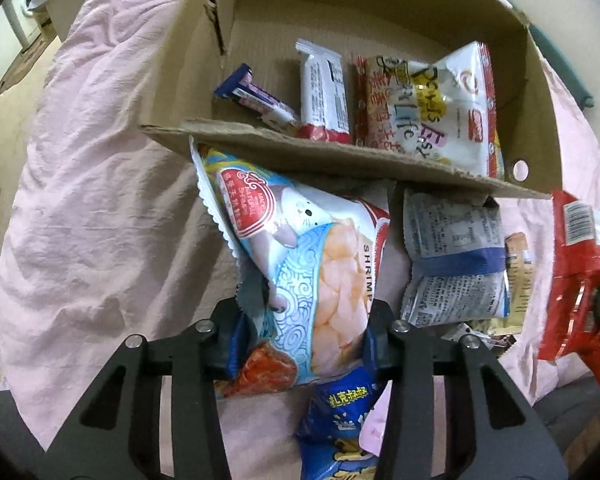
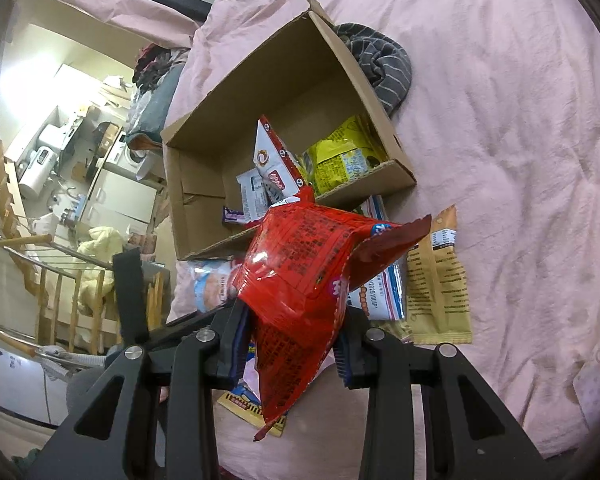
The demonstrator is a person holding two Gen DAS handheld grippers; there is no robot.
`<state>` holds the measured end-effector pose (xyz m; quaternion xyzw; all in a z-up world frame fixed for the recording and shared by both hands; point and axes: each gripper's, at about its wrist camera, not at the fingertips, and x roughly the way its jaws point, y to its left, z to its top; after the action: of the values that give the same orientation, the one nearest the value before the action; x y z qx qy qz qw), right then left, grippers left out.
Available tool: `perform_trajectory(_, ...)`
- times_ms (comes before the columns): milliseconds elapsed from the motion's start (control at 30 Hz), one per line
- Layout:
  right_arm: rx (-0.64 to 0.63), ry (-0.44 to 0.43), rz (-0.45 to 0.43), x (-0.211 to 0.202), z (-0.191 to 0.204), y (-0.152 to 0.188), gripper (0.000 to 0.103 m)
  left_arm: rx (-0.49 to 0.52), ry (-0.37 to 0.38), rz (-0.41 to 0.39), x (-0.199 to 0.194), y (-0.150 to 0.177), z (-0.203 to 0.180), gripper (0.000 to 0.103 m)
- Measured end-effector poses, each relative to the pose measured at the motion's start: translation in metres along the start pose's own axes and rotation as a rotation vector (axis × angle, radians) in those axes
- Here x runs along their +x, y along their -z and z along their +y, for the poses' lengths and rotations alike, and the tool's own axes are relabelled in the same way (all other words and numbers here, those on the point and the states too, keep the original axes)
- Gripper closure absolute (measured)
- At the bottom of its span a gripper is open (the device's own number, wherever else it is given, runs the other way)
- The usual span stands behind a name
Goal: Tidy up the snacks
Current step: 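Grasp the white-and-blue shrimp chip bag with the left tool while the right tool holds the red bag, then carry the shrimp chip bag and red bag over the box with both tools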
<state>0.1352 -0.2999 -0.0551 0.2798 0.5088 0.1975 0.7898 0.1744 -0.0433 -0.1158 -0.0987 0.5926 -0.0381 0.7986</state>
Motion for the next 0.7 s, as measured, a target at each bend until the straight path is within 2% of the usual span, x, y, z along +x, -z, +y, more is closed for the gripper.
perform_trajectory(467,-0.025,0.005,-0.018,-0.003,0.005,0.002,0.067,0.014,-0.003,-0.085,-0.048,0.022,0.021,0.063)
perform_trajectory(700,-0.04,-0.007,-0.035,-0.011,0.009,0.005,0.067,0.068,-0.017,-0.158,-0.08,0.029,0.012,0.063)
